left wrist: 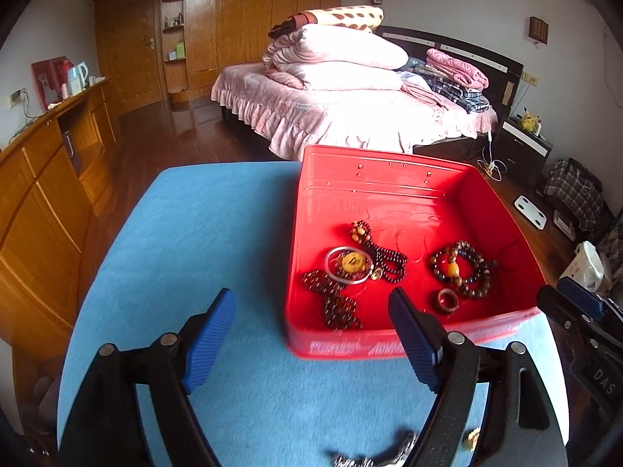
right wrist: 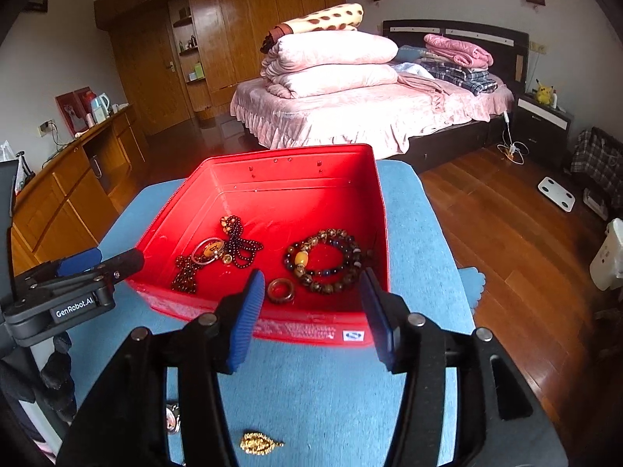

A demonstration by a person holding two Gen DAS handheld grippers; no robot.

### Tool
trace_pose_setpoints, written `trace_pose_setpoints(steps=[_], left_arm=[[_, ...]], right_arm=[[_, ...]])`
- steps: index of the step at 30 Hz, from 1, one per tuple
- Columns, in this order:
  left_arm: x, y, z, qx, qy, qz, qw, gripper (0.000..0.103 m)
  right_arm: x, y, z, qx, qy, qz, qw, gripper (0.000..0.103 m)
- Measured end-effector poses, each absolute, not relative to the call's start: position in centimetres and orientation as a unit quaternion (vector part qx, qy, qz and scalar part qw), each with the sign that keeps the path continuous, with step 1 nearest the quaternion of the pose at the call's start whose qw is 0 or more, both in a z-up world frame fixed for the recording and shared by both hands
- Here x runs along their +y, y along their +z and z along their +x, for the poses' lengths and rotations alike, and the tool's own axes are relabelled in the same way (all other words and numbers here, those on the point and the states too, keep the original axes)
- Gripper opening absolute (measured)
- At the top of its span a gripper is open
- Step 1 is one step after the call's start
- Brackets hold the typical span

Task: Organize jewelry
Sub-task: 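Withdraw both open tools back over the silver chain, watch and pendant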

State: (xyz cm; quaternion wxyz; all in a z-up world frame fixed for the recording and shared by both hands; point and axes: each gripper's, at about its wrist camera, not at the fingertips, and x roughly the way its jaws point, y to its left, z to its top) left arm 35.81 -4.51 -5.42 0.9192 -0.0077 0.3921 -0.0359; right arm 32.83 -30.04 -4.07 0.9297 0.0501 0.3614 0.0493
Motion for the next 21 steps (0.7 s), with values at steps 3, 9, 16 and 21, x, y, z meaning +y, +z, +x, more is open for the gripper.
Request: trace_pose_setpoints(steps=[3, 9, 16, 21], left_arm=[[-4.0, -5.6, 34.1, 0.39, -0.035, -0.008, 0.92, 0.081], [-3.4, -6.2, 31.4, 0.392, -0.038, -0.003, 0.919, 0.082], [-3.0, -7.3, 28.4, 0.398, -0.033, 0.002, 0.917, 0.082], [-2.6, -9.1, 26.2, 0.414, -0.035, 0.004, 0.909, 0.082]], right_arm=[[-30.1, -4.1, 31.0, 0.359, 0.054, 0.052, 0.93, 0.051], [-29.4, -4.9, 28.2, 0.368, 0.062, 0.048, 0.926, 0.051], [-27.9, -6.6, 24.8, 0.387, 0.079, 0.049, 0.917, 0.052], [-26.6, -7.8, 22.2, 0.402, 0.096, 0.05, 0.909, 0.056]])
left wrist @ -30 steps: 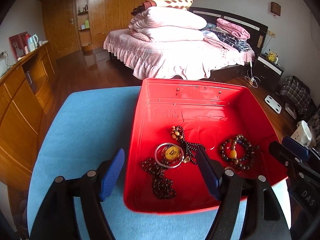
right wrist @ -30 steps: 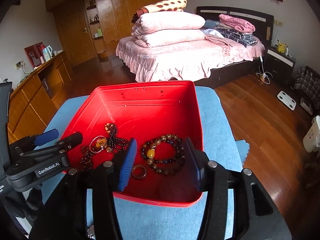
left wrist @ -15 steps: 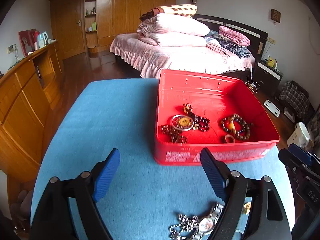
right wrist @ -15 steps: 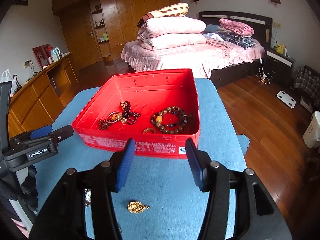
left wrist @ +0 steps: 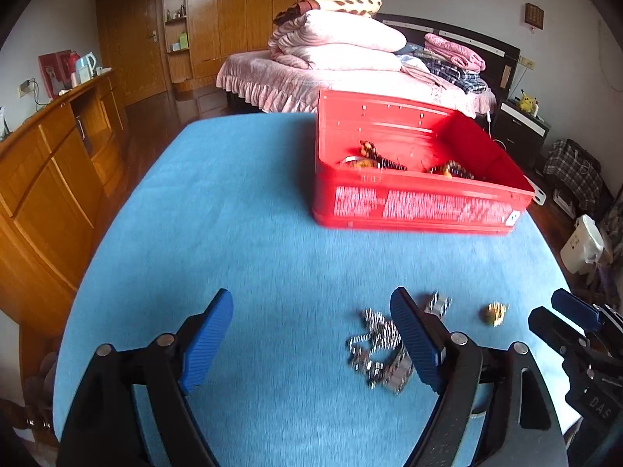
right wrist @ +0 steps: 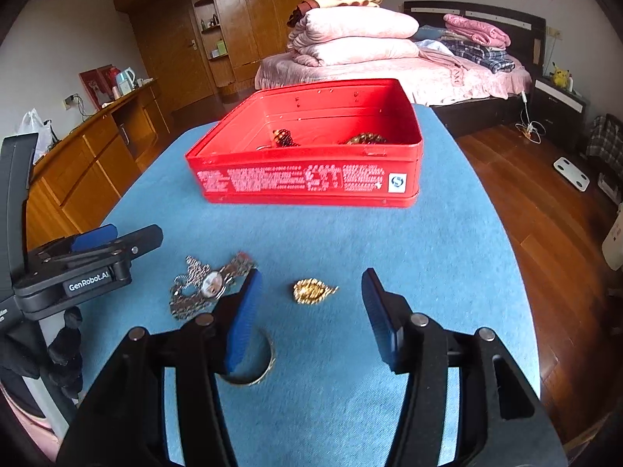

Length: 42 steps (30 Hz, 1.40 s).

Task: Organize jewelry
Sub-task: 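Withdraw both open tools back over the silver chain, watch and pendant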

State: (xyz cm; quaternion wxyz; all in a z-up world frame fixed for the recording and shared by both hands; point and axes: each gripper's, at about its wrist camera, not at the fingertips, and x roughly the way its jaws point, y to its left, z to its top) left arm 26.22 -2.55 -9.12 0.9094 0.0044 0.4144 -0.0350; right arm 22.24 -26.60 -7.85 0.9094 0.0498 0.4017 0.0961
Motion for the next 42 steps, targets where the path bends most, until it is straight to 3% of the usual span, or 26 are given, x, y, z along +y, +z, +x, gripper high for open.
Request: trace_pose_setpoints(steps=[28, 32, 36, 42], left_arm=[[0.4, -12.2, 20.8, 0.441, -0.016, 0.0, 0.897, 0.082], [0.7, -12.2, 20.9, 0.442, -0.017, -0.007, 0.897, 0.082], [0.6, -12.2, 21.1, 0.444, -0.022, -0.007, 0.896, 0.082], [0.0, -12.2, 21.5, 0.447, -0.032, -0.008, 0.894, 0.082]], right_arm=[[-21.2, -11.3, 18.4, 0.455, 0.115, 0.01, 0.883, 0.064], [-20.7, -11.6, 18.7, 0.453, 0.108, -0.003, 0.885, 0.059], [-20.4, -11.7, 18.8, 0.448, 0.094, -0.02, 0.889, 0.047], [-21.2, -11.5, 19.1, 0.448, 0.097, -0.013, 0.889, 0.046]])
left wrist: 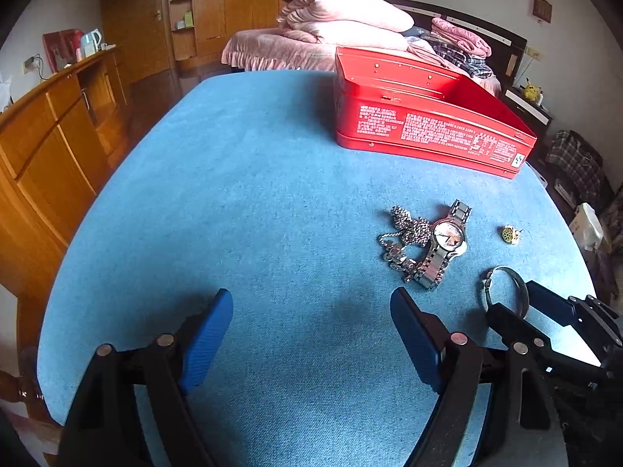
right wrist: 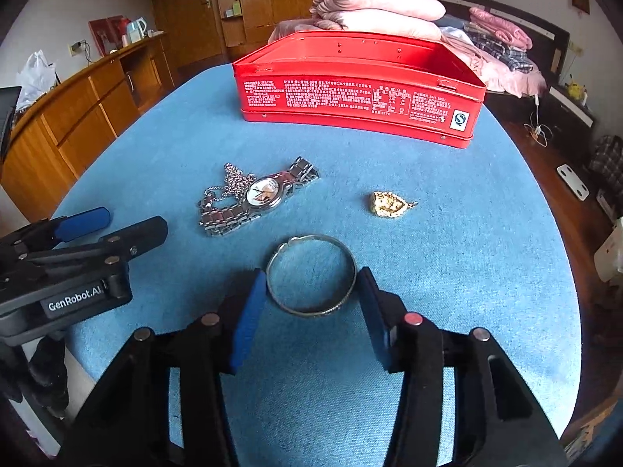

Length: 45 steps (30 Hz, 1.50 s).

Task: Organize jewelry
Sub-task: 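Withdraw both open tools back over the silver chain, watch and pendant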

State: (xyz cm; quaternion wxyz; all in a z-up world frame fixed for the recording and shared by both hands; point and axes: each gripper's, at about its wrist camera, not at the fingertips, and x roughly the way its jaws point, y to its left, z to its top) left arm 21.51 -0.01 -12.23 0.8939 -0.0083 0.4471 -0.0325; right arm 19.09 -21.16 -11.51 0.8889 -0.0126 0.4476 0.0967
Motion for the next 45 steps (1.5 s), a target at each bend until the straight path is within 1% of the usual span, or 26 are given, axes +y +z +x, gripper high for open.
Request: trace_pose_setpoints(steps=[6, 11, 14, 21, 28, 31, 32, 33, 34, 35, 36, 38, 41, 43, 45], left_arm=[[-0.7, -11.8, 22.9, 0.442, -0.043, -0.006, 0.896, 0.082], [-1.5, -12.2, 24.6, 0.453, -0.059, -0.007, 0.889, 0.081], [-2.1, -12.5, 25.2, 0.461, -0.074, -0.006, 0.884, 0.075], [-3.4, -12.9, 26.5, 0.467, -0.09, 0.013, 0.879, 0.069], [-4.4, -13.1, 27.4, 0.47, -0.096, 0.036, 0.877, 0.068], [-4.6, -13.1, 27.4, 0.466, -0.093, 0.045, 0.879, 0.059], [-4.5, -13.1, 27.5, 0.466, -0.092, 0.041, 0.879, 0.052], [-4.1, -12.9, 27.7, 0.465, -0.087, 0.035, 0.88, 0.042], [-3.8, -12.8, 27.8, 0.465, -0.081, 0.03, 0.881, 0.036], [-3.3, -12.7, 27.8, 0.465, -0.076, 0.021, 0.882, 0.027], [-2.8, -12.6, 27.8, 0.467, -0.075, 0.012, 0.881, 0.022], [-2.0, -12.6, 28.0, 0.469, -0.082, -0.002, 0.879, 0.02], [-2.1, -12.6, 28.0, 0.471, -0.08, -0.003, 0.879, 0.021], [-2.6, -12.6, 28.0, 0.468, -0.081, 0.004, 0.88, 0.029], [-3.2, -12.7, 27.9, 0.465, -0.085, 0.012, 0.881, 0.041]], right_arm=[[-23.7, -11.2, 19.4, 0.447, 0.074, 0.008, 0.892, 0.047], [-25.2, -11.3, 19.7, 0.448, 0.073, 0.025, 0.891, 0.047], [-25.3, -11.3, 19.9, 0.448, 0.075, 0.026, 0.891, 0.047], [-25.5, -11.5, 20.2, 0.447, 0.082, 0.033, 0.89, 0.047], [-25.5, -11.5, 20.4, 0.445, 0.084, 0.036, 0.891, 0.047], [-25.7, -11.4, 20.4, 0.446, 0.086, 0.039, 0.89, 0.047], [-25.7, -11.4, 20.4, 0.446, 0.087, 0.041, 0.89, 0.047], [-25.8, -11.4, 20.4, 0.446, 0.088, 0.042, 0.89, 0.047], [-25.8, -11.4, 20.4, 0.446, 0.088, 0.043, 0.89, 0.047], [-25.7, -11.4, 20.4, 0.446, 0.088, 0.042, 0.89, 0.047], [-25.7, -11.4, 20.3, 0.446, 0.088, 0.041, 0.89, 0.047], [-25.6, -11.5, 20.4, 0.446, 0.087, 0.038, 0.89, 0.048], [-25.3, -11.5, 20.5, 0.445, 0.082, 0.03, 0.891, 0.048], [-25.1, -11.6, 20.5, 0.445, 0.08, 0.025, 0.892, 0.048], [-25.1, -11.6, 20.6, 0.444, 0.079, 0.02, 0.893, 0.048]])
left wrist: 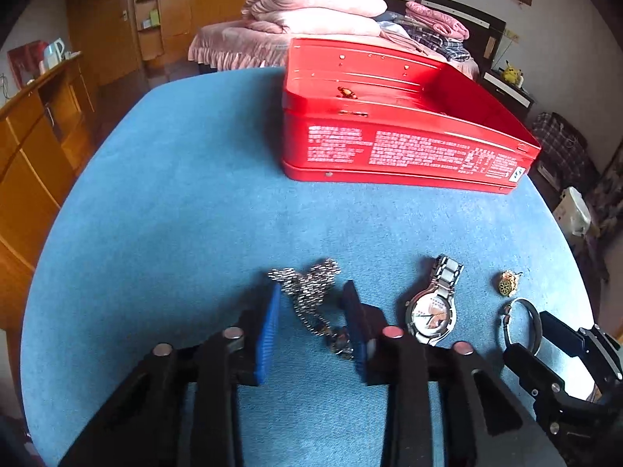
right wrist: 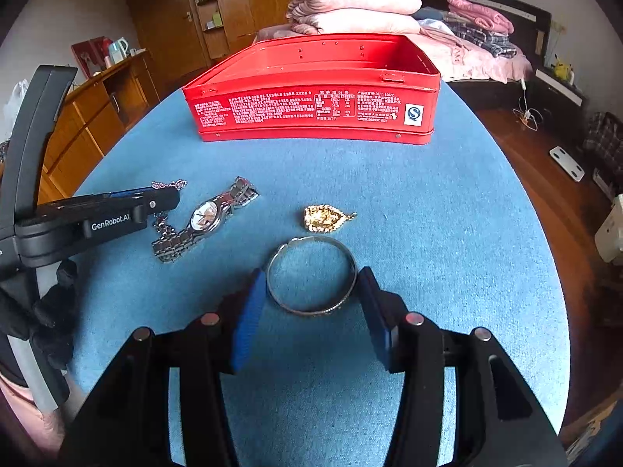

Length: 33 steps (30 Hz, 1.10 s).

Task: Organize jewelry
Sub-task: 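Close the left tool on the silver chain while the right tool grasps the silver bangle, then carry the silver chain and bangle over the red tin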

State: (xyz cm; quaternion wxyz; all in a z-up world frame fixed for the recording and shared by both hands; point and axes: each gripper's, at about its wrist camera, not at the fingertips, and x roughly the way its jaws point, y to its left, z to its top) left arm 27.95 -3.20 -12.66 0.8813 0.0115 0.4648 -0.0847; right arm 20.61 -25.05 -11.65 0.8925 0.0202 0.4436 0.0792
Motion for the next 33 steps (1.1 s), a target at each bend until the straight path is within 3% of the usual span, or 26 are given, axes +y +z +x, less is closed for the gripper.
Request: trace_pose_setpoints(steps=[5, 8, 11, 33], left_arm=[[-3.9, -12.8, 27.9, 0.455, -0.076, 0.024, 0.887, 0.041], [-3.9, -12.7, 27.8, 0.45, -0.067, 0.032, 0.89, 0.024], [-3.6, -12.6, 27.7, 0.45, -0.067, 0.027, 0.89, 0.018], [-3.2, -6.9, 26.7, 0.384, -0.087, -0.015, 0.919, 0.013]], right_arm=[[-24.8, -11.7, 20.9, 0.44, 0.077, 0.01, 0.895, 0.048], [-24.6, -11.8, 20.8, 0.436, 0.074, -0.001, 0.897, 0.047], [-24.6, -11.8, 20.7, 0.436, 0.073, 0.001, 0.897, 0.047], [-26.4, -7.2, 20.5, 0.392, 0.088, 0.015, 0.916, 0.046]])
